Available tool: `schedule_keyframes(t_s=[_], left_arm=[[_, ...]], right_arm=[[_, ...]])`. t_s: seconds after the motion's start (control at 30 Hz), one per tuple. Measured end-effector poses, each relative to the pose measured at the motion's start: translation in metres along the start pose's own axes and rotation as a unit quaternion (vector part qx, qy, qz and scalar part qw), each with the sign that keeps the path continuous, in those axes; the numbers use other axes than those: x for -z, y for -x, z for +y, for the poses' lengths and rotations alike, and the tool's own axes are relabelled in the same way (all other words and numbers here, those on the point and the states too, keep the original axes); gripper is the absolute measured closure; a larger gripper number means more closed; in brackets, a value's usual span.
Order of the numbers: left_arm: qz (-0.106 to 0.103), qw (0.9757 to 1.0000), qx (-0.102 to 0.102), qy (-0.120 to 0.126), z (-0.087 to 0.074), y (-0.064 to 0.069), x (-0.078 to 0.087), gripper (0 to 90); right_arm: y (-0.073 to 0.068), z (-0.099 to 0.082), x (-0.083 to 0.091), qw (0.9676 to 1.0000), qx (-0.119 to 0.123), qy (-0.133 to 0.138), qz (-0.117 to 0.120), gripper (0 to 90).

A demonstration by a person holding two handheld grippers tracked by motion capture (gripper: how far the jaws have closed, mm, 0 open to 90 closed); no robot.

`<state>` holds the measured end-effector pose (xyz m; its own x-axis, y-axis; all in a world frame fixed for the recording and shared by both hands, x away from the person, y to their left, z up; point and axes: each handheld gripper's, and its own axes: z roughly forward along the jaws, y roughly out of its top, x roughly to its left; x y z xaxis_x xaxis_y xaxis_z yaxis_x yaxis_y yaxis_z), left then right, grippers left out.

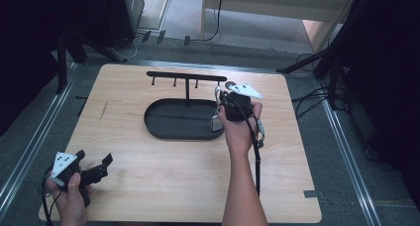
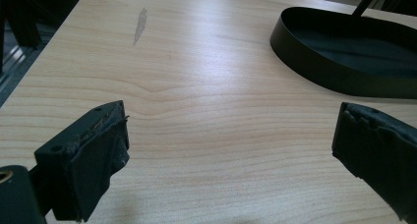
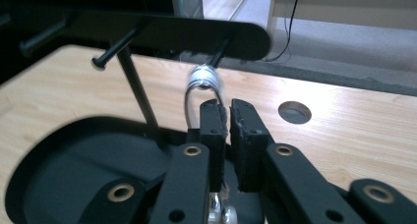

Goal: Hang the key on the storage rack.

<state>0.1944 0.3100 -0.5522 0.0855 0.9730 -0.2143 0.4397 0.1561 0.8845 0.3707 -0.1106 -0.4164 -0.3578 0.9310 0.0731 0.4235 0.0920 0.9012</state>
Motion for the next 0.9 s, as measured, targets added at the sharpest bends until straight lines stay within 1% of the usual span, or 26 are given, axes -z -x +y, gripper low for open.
schedule_keyframes(t_s=[0.07,0.1,0.17,0.2,0.23,0.3,0.47,0.57,0.63,0.73,0.9], left_arm=[[0.0,1.0,-0.001,0.0,0.0,0.0,0.0,0.9],[0.0,1.0,-0.001,0.0,0.0,0.0,0.0,0.9],[-0.001,1.0,0.0,0.0,0.0,0.0,0.0,0.9],[-0.001,1.0,0.0,0.0,0.0,0.0,0.0,0.9],[-0.001,1.0,0.001,0.0,0.0,0.0,0.0,0.9],[-0.001,1.0,0.001,0.0,0.0,0.0,0.0,0.9],[-0.002,1.0,0.0,0.0,0.0,0.0,0.0,0.9],[-0.002,1.0,0.001,-0.001,0.0,0.0,0.0,0.9],[-0.002,1.0,0.0,-0.001,0.0,0.0,0.0,0.9],[-0.003,1.0,0.0,-0.001,0.0,0.0,0.0,0.9],[-0.004,1.0,0.002,-0.001,0.0,-0.001,0.0,0.9]], right_arm=[[0.001,0.0,-0.001,1.0,0.001,-0.003,0.0,85.8],[-0.001,-0.002,-0.005,0.9997,0.013,-0.016,-0.01,86.4],[-0.002,-0.004,-0.008,0.9995,0.019,-0.023,-0.012,86.9],[-0.002,-0.004,-0.008,0.9995,0.019,-0.023,-0.012,86.9],[-0.003,-0.006,-0.009,0.9995,0.018,-0.02,-0.015,89.4],[-0.004,-0.005,-0.01,0.9996,0.017,-0.018,-0.015,89.3],[-0.005,-0.002,-0.011,0.9994,0.024,-0.016,-0.018,90.0],[-0.007,-0.001,-0.011,0.999,0.031,-0.015,-0.027,90.0],[-0.008,0.0,-0.012,0.999,0.031,-0.015,-0.029,90.0],[-0.01,0.004,-0.015,0.9983,0.035,-0.021,-0.042,90.0],[-0.01,0.006,-0.02,0.9977,0.035,-0.027,-0.052,90.0]])
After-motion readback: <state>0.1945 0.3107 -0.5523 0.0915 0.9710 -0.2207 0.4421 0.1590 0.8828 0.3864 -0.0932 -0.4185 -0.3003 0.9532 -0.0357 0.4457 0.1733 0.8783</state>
